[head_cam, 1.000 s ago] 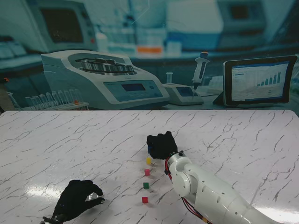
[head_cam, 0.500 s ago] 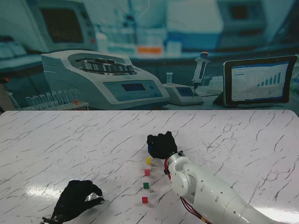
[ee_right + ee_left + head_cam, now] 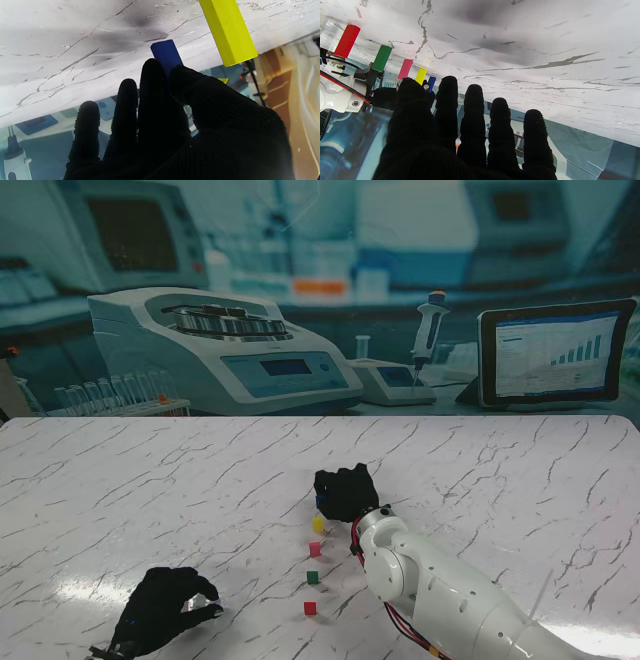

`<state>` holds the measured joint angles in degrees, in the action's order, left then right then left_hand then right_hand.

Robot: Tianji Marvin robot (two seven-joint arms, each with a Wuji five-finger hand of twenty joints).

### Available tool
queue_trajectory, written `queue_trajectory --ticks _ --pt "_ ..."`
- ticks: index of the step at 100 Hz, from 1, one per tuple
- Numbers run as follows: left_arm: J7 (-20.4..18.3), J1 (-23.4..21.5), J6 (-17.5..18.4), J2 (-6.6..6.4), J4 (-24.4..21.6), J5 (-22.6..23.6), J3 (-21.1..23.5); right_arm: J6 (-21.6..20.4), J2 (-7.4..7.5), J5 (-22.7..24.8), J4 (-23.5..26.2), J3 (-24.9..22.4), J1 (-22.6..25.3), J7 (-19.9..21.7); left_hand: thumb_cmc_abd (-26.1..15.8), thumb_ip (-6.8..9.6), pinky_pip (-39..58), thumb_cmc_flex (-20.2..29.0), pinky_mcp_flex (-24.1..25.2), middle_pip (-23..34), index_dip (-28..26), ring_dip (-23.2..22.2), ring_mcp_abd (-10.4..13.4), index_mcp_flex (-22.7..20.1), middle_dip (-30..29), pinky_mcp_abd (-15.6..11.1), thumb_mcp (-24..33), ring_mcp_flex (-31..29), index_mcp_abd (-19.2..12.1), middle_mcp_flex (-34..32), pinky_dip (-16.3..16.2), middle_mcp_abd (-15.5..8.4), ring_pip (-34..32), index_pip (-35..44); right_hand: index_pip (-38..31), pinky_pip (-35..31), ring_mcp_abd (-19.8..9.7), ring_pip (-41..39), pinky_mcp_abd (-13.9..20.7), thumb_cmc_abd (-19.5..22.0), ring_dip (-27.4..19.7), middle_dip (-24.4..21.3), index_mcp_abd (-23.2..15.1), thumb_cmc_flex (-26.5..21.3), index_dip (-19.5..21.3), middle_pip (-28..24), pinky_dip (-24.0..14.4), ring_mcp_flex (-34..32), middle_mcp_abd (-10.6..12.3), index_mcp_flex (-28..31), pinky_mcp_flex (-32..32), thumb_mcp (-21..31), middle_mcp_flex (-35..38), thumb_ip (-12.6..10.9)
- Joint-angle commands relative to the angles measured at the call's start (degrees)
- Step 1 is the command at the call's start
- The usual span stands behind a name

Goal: Arrange dominoes in a row

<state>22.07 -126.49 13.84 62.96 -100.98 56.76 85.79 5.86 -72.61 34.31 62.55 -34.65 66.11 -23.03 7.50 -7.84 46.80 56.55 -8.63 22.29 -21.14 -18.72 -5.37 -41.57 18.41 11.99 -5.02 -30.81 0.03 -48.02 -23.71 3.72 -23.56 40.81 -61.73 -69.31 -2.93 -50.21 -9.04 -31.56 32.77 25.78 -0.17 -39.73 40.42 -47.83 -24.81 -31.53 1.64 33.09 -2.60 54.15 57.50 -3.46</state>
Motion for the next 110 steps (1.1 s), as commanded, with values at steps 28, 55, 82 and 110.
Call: queue_trajectory --ticks 28,55,82,110 --pt "-0.41 -0.62 1.05 0.37 0.02 -0.32 0.05 -0.59 -0.71 -0.58 -0.40 0.20 0.50 -0.25 0.34 -1.49 1.06 1.21 0.63 0.77 0.59 -0.28 1.32 -0.67 0.77 0.07 -1.45 0.08 -1.15 -1.17 -0.65 -1.18 -0.45 0.10 -0.61 -0.92 -0.52 -1.70 4.77 2.18 0.10 -0.59 -1.01 -1.81 -0.69 0.35 -0.19 1.82 -0.24 -0.95 0.87 -0.62 -0.71 3.19" --pt "-0.37 -0.62 1.01 0.37 0.09 -0.29 0.09 -1.20 -0.82 -0.83 -0.83 0.19 0.58 -0.59 0.44 -1.49 1.09 1.58 0.62 0.80 0.62 -0.28 1.55 -0.68 0.77 0.08 -1.39 -0.02 -1.32 -1.21 -0.66 -1.21 -0.49 0.23 0.31 -0.87 -0.01 -1.56 4.53 1.95 0.03 -1.12 -0.37 -2.64 -1.38 1.39 -0.12 2.12 -1.12 -1.01 0.96 -1.90 -1.04 4.35" --pt "-0.34 -0.64 0.95 0.38 0.09 -0.33 0.14 -1.58 -0.65 -1.05 -0.72 -0.12 0.60 -0.12 0.36 -1.56 1.12 1.69 0.59 0.83 0.71 -0.28 1.39 -0.68 0.78 0.05 -1.49 0.04 -1.30 -1.24 -0.68 -1.17 -0.52 0.38 3.05 -0.32 0.77 -0.85 3.89 0.53 -0.17 -1.73 0.63 -2.58 -2.66 3.83 0.15 3.75 -2.80 -1.45 1.39 -1.28 -2.20 4.75" --pt "-0.28 -0.51 1.01 0.39 0.24 -0.39 0.09 -1.76 -0.52 -1.16 -0.82 -0.28 0.54 0.25 0.34 -1.57 1.13 1.76 0.63 0.82 0.77 -0.27 1.37 -0.64 0.77 0.06 -1.53 0.08 -1.29 -1.23 -0.69 -1.18 -0.52 0.47 6.44 0.18 1.49 -0.31 3.51 -0.71 -0.31 -1.76 1.49 -2.29 -3.58 5.72 0.35 5.14 -4.08 -2.58 1.63 -0.34 -3.57 5.13"
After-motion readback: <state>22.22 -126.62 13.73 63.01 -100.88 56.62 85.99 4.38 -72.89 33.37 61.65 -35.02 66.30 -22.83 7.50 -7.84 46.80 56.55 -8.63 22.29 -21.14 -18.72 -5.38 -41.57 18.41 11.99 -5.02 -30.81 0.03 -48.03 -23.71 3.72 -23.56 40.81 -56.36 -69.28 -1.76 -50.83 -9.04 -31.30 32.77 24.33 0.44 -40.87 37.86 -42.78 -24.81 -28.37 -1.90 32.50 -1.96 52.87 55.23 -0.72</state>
